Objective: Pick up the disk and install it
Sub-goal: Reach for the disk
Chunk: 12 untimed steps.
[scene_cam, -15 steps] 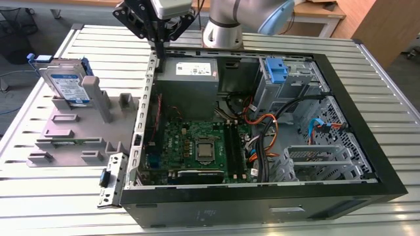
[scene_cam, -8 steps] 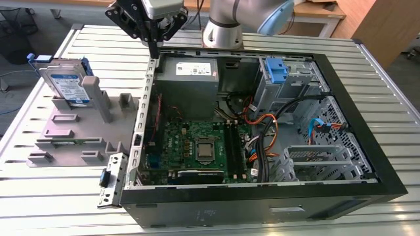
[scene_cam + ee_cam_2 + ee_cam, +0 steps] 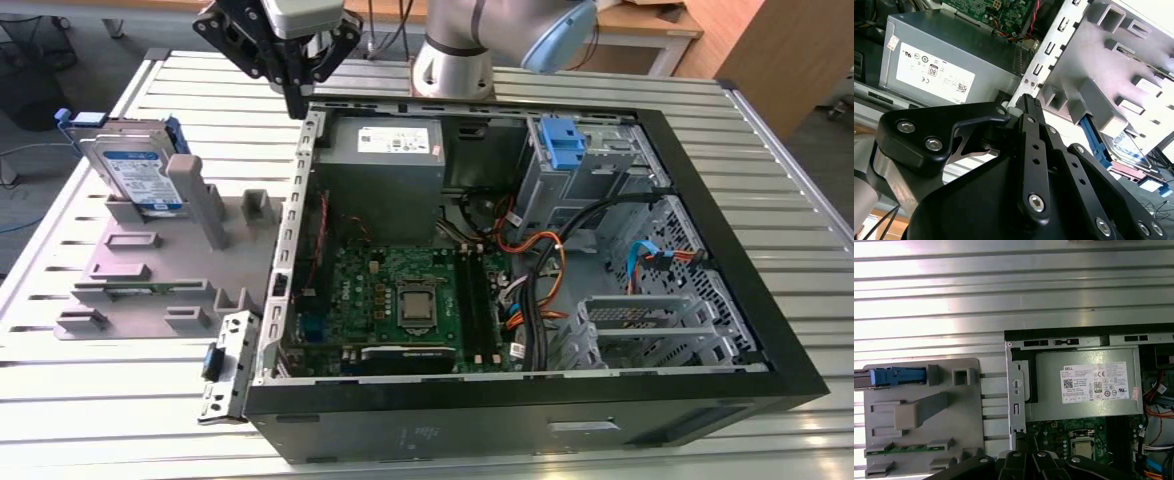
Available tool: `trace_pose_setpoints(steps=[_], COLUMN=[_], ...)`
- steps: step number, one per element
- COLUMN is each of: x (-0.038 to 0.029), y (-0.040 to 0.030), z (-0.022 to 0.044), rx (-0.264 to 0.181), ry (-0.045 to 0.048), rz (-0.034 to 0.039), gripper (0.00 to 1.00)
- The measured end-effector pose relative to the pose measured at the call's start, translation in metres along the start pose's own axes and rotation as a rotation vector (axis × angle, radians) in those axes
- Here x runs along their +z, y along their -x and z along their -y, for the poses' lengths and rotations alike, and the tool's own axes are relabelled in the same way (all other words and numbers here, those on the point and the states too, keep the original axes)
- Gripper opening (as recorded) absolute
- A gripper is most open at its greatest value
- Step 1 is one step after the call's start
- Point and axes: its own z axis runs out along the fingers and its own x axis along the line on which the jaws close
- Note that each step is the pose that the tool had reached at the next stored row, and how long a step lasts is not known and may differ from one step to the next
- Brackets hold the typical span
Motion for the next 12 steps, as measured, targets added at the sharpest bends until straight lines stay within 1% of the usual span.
trace_pose_setpoints(steps=[4,7,12], x=[0.0004,0.0004,0.0004], y=[-0.0076,-0.0117,-0.0137], z=[-0.0008,-0.0010,-0.0009], rx=[0.000,0.000,0.000], ry=[0.0001,0.0000,0.0000], rz=[0.0001,0.0001,0.0001], gripper=[0.11,0.11,0.11])
